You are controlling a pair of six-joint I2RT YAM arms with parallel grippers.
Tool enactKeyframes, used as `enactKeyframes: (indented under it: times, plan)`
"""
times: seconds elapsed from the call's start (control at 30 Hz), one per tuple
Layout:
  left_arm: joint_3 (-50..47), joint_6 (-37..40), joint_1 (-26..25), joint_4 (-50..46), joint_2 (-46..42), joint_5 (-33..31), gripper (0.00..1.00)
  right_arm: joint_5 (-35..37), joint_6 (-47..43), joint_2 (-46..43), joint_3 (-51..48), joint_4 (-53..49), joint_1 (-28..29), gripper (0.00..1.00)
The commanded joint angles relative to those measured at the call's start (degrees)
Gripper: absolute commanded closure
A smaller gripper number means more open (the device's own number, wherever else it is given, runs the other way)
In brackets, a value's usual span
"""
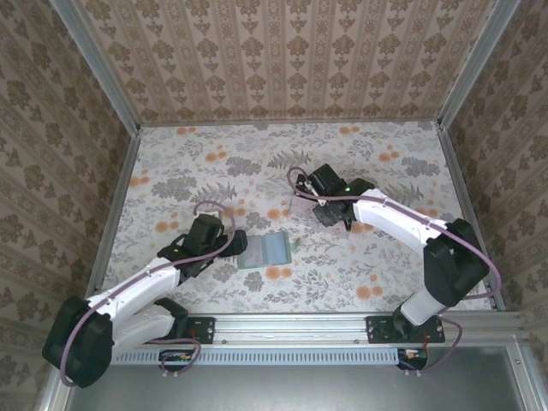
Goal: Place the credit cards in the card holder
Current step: Pick up the credit card from the storage box.
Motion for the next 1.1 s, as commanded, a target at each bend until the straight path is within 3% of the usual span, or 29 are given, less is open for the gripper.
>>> enactKeyframes:
  times: [0.0, 0.63, 1.07]
  plan:
    - [1.57, 1.17, 0.62, 1.12, 0.37, 1.47, 0.0, 4.79, -2.61, 2.18, 1.7, -2.96, 0.0, 0.62]
    - [0.73, 0.64, 1.06, 3.17, 1.71, 2.32, 0.0, 6.75, -1.6, 9.75, 3.02, -2.4, -0.03, 0.64]
    - [0.21, 0.46, 1.32, 4.16, 2.58, 2.65, 0.0, 4.66, -1.33, 10.78, 2.5, -3.56, 0.04, 0.78]
